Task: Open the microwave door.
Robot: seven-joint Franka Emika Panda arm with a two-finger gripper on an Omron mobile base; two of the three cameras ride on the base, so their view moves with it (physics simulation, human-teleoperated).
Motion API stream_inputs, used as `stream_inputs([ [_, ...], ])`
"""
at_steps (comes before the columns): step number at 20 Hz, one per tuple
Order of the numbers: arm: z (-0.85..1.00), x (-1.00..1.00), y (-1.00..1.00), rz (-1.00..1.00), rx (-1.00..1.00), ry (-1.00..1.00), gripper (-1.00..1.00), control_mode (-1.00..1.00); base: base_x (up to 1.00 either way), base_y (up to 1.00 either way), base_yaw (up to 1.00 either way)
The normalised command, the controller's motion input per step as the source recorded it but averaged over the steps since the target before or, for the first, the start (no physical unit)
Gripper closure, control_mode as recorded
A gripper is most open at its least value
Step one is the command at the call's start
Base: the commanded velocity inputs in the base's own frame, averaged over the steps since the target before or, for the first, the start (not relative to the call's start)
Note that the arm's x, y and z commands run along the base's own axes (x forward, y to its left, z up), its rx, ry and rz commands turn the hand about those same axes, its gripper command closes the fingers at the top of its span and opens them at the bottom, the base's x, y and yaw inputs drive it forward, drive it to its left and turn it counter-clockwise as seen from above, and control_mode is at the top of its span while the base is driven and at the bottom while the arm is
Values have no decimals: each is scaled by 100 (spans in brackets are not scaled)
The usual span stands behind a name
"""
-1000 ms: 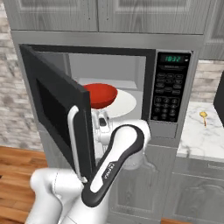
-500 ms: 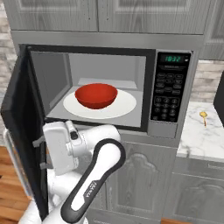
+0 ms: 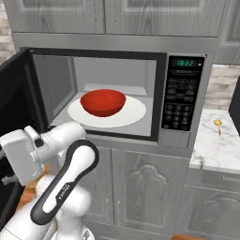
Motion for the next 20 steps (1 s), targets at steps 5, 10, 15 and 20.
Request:
stream_inputs([
  [5,-3,-57,83,18,23,-25,-100,-100,0,0,0],
  [10,0,-84,30,-3,21,-47,-100,-100,0,0,0],
  [15,0,-25,-34,-42,5,-44,-100,-100,0,0,0],
  [20,-1,20,-61,-53,5,-27,-100,-100,0,0,0],
])
